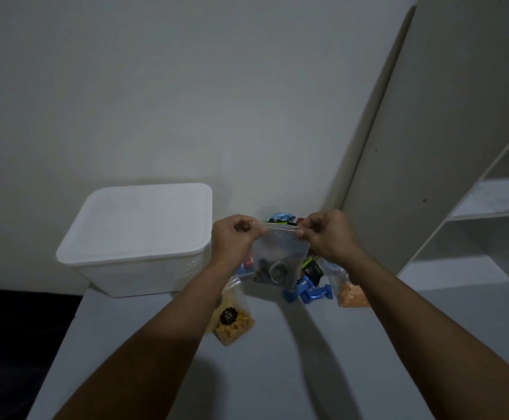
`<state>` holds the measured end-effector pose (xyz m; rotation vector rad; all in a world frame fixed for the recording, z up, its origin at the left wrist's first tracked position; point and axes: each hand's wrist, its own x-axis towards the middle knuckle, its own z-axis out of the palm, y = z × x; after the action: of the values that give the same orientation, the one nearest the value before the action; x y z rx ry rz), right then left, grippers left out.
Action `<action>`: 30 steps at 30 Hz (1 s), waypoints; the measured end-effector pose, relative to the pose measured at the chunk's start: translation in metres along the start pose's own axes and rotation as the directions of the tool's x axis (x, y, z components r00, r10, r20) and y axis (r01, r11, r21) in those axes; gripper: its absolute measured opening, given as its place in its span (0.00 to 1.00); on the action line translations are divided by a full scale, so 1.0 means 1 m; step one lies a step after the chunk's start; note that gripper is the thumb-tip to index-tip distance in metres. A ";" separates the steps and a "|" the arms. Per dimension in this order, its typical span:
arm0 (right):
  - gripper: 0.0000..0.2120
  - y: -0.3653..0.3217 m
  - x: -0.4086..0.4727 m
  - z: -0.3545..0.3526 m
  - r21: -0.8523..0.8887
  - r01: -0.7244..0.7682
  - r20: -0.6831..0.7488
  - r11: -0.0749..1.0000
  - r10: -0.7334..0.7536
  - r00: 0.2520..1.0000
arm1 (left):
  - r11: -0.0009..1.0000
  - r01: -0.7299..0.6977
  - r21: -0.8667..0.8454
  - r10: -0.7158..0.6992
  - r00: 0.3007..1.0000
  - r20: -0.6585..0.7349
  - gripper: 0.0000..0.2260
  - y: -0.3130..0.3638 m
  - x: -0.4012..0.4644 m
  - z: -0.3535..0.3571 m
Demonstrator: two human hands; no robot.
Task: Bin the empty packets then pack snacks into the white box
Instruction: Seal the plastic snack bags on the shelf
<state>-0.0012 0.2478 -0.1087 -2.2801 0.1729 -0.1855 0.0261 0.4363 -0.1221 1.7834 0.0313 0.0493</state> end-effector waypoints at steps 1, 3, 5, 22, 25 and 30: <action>0.02 0.000 0.000 0.001 -0.013 -0.007 -0.019 1.000 0.006 1.000 | 0.996 -0.009 0.084 0.015 0.997 -0.075 0.11 0.001 -0.001 0.002; 0.04 -0.001 -0.001 0.002 -0.020 -0.011 -0.038 1.000 0.011 0.999 | 0.975 0.019 0.221 0.025 0.981 -0.194 0.15 0.005 -0.005 0.006; 0.05 -0.002 -0.003 0.003 -0.026 -0.005 -0.047 1.000 0.004 0.999 | 0.972 0.093 0.215 -0.066 0.989 -0.132 0.18 0.009 -0.004 0.011; 0.06 0.006 -0.010 0.012 0.205 -0.011 0.141 0.979 -0.018 0.990 | 0.901 0.413 -0.134 -0.380 0.899 0.217 0.03 0.009 -0.007 0.019; 0.07 0.004 -0.010 0.014 0.216 -0.046 0.168 0.975 0.010 0.986 | 0.917 0.388 -0.091 -0.361 0.905 0.226 0.05 0.008 -0.009 0.017; 0.06 0.002 -0.010 0.013 0.183 -0.029 0.222 0.983 -0.012 0.975 | 0.974 0.228 -0.005 -0.228 0.972 0.051 0.12 -0.007 -0.014 0.007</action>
<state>-0.0082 0.2578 -0.1195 -2.0955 0.0462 0.0578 0.0122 0.4299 -0.1303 1.7595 0.1993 -0.1603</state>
